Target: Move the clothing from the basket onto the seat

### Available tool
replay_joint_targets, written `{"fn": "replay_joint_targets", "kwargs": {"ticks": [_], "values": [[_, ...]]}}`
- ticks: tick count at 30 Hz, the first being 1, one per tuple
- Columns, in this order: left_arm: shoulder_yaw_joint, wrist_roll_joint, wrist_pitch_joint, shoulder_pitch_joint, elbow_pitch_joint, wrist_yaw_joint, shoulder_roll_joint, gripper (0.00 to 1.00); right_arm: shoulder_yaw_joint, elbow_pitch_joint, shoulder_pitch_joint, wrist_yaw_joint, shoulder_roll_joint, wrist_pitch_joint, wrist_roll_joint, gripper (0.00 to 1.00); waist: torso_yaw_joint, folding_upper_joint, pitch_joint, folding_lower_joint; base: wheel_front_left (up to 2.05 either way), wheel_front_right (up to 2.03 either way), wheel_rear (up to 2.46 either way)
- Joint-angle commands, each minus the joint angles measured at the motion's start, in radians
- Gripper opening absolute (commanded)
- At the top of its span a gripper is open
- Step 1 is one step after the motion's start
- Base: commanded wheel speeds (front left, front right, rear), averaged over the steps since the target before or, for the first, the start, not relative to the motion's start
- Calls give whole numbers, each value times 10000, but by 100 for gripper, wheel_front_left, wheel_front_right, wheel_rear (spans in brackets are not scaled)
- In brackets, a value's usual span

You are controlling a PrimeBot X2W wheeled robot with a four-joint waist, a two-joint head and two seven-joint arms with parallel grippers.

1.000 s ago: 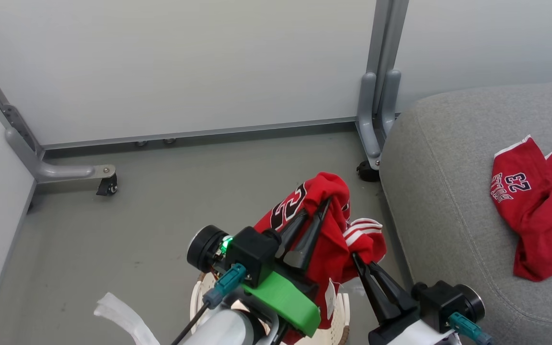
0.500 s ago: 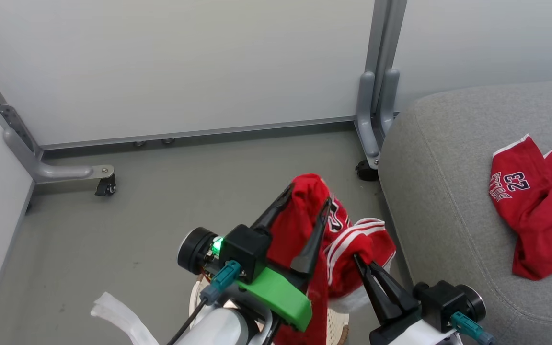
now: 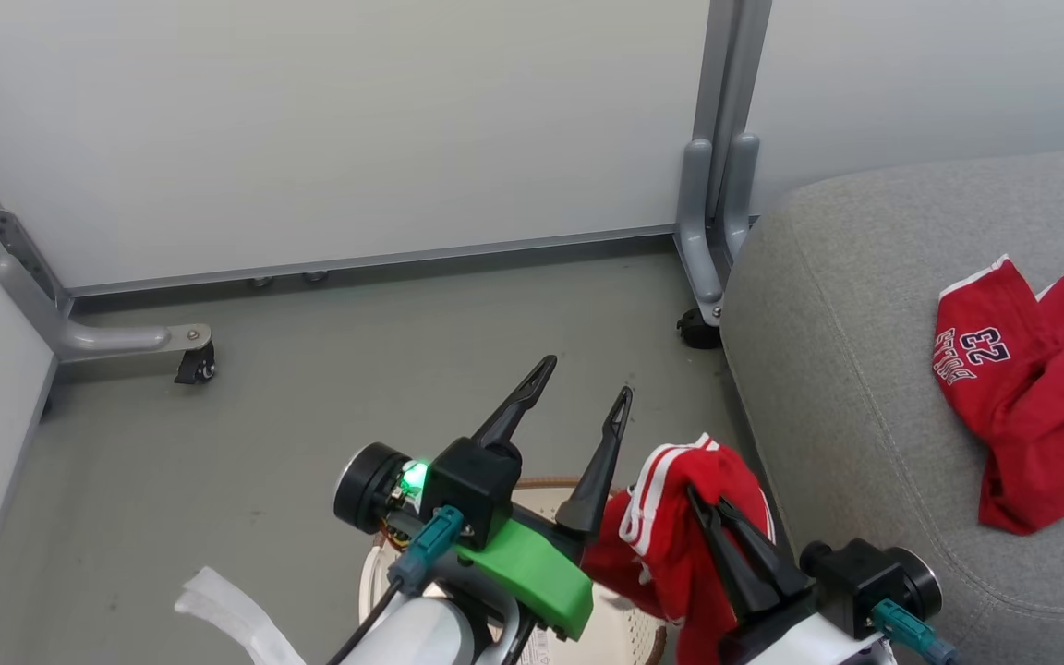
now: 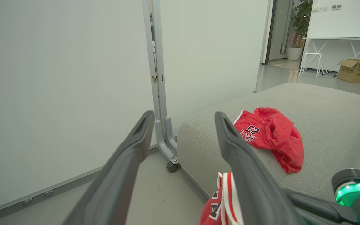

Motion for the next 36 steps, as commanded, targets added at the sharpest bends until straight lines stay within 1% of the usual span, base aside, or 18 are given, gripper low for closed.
{"fn": "replay_joint_targets", "kwargs": {"ticks": [1,7,16,20,24,27,30,36], "values": [[4,68,-12,-99,19,59,66,100,1,-73,-7,-14,-23,-34,-65,0,-28,0,-8,0,0,0,0],[-53,111,-122,-45,41,101,112,100,-8,-132,55,-14,-39,-34,-36,0,-85,0,-12,0,0,0,0],[-192,38,-127,82,106,39,197,100,-36,-253,134,-14,-55,-34,27,0,-138,0,24,0,0,0,0],[-138,-214,-221,282,180,-28,207,100,-126,-307,97,-14,-12,-34,67,0,-337,0,106,0,0,0,0],[90,-587,-537,428,420,-239,293,100,-284,-475,92,-14,1,-34,75,0,-743,0,242,0,0,0,0],[-2,-347,-1023,353,688,-527,595,100,-381,-593,121,-14,-87,-34,51,0,-1191,0,390,0,0,0,0],[74,-367,-1445,500,786,-697,737,100,-513,-708,168,-14,-150,-34,32,0,-1692,0,560,0,0,0,0],[204,-456,-1815,804,893,-1005,994,100,-918,-1113,322,-14,-287,-34,-24,0,-2523,0,900,0,0,0,0]]}}
